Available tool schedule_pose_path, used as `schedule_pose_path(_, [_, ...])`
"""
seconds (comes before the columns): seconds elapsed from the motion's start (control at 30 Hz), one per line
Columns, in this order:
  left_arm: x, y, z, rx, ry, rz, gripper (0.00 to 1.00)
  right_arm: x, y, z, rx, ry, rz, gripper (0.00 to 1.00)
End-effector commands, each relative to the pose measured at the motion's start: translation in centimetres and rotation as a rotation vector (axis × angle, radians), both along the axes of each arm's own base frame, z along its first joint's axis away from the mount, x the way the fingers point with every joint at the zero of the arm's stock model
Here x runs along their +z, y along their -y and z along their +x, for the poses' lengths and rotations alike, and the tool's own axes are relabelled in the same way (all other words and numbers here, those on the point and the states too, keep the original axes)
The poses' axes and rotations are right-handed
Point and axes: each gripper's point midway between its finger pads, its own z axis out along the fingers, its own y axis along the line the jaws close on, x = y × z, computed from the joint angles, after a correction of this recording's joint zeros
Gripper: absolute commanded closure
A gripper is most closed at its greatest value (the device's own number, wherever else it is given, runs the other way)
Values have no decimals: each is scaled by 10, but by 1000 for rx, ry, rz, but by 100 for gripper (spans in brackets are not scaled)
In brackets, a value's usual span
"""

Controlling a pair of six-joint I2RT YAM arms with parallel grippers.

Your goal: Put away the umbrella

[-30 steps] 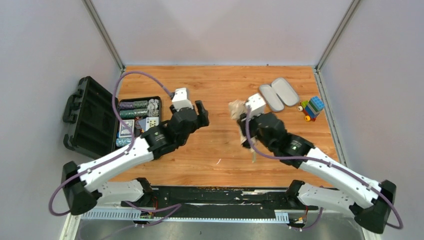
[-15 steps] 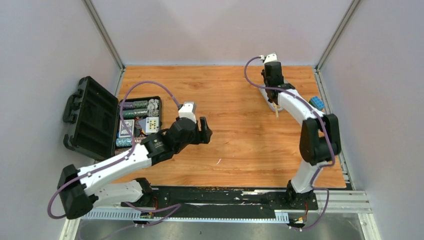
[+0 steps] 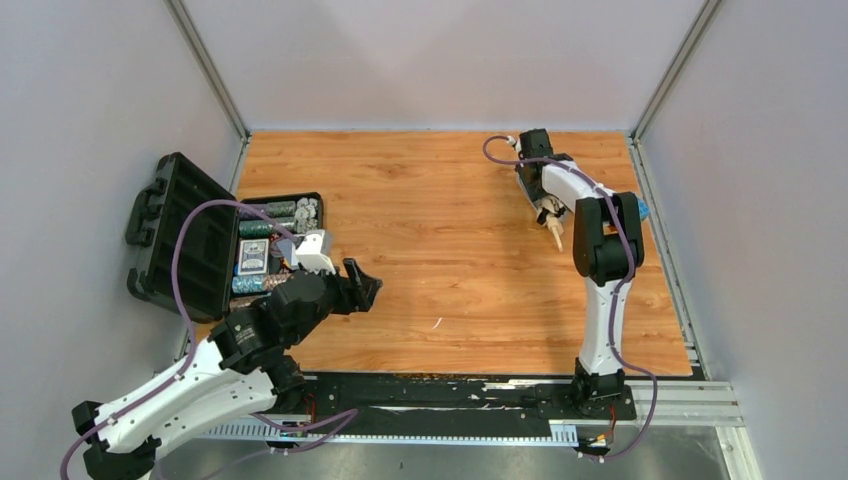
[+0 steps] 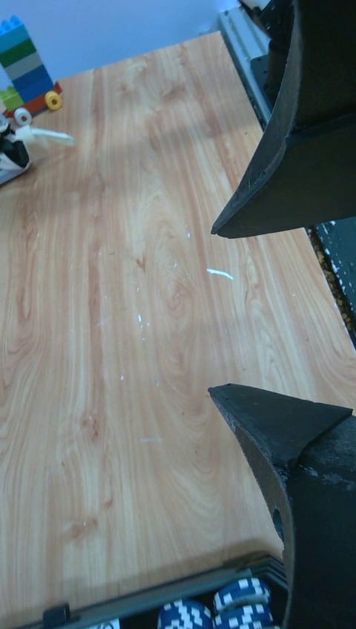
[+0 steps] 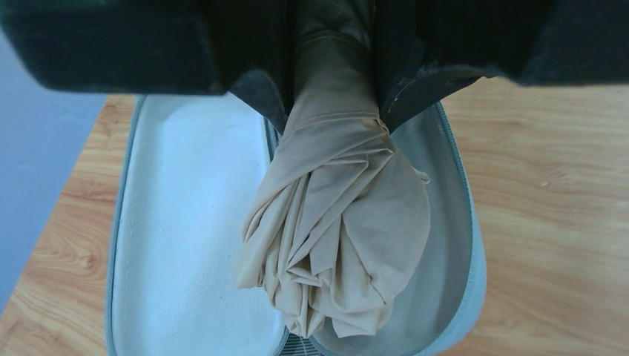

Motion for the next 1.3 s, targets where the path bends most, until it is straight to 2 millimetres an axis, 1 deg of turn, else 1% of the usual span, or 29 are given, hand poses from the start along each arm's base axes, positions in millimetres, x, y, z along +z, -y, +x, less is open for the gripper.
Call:
schedule_pose_path(0.0, [-11,-17,7,96,-10,47,20,6,-33,-15,82,-96,152,100])
schedule_pose_path(0.07, [-12,-17,9,103,-15,55,20,-1,-50,-31,100,-165,229,100])
schedule_pose_path(0.17, [-12,-15,13,103,-17,74,20,-11,-80,-63,120,-250,319,100])
schedule_pose_path(0.27, [-16,-16,16,115,-34,108,20,-18,-124,-104,143,-314,425,100])
schedule_pose_path(0.37, [-23,-20,17,131,-59,131,20,-24,-177,-151,152,-353,530,100])
schedule_pose_path(0.43, [-25,-22,16,136,-71,135,21,-24,-218,-182,193,-365,595,100])
schedule_pose_path(0.47, [-26,-23,15,136,-74,136,20,-22,-239,-193,210,-357,630,100])
schedule_pose_path(0.5, [-27,-24,14,135,-76,137,21,-21,-255,-205,225,-356,654,100])
schedule_pose_path(0.57, [-29,-26,13,136,-76,139,21,-15,-280,-220,254,-326,677,100])
schedule_pose_path(0.63, [-31,-27,10,125,-80,139,21,-2,-295,-223,277,-274,700,100])
schedule_pose_path(0.7, [-25,-25,7,93,-75,127,21,27,-304,-219,324,-198,747,100])
schedule_pose_path(0.77, [-14,-24,5,75,-58,105,20,64,-310,-219,407,-106,799,100])
schedule_pose_path(0.87, [19,-17,3,4,20,56,19,124,-314,-227,571,25,878,100])
schedule_pose_path(0.93, [47,-10,1,-53,87,21,18,155,-312,-234,666,132,922,100])
schedule_pose_path(0.97, [61,-1,-1,-111,130,-5,17,169,-308,-237,702,200,941,100])
schedule_pose_path(1.0, [70,7,-4,-166,166,-22,16,186,-305,-238,732,283,968,100])
schedule_pose_path(1.03, [79,17,-8,-231,208,-43,16,210,-300,-243,757,376,1004,100])
schedule_pose_path(1.07, [87,28,-14,-310,251,-60,17,225,-295,-245,756,435,1032,100])
schedule_pose_path(1.13, [98,46,-25,-449,327,-86,20,257,-281,-246,655,511,1109,100])
schedule_pose_path(1.17, [100,56,-31,-520,365,-92,22,270,-274,-246,595,531,1146,100])
schedule_pose_path(1.23, [101,77,-46,-677,432,-128,31,297,-265,-248,498,565,1236,100])
schedule_pose_path(1.27, [98,86,-49,-721,442,-143,34,308,-263,-251,463,567,1290,100])
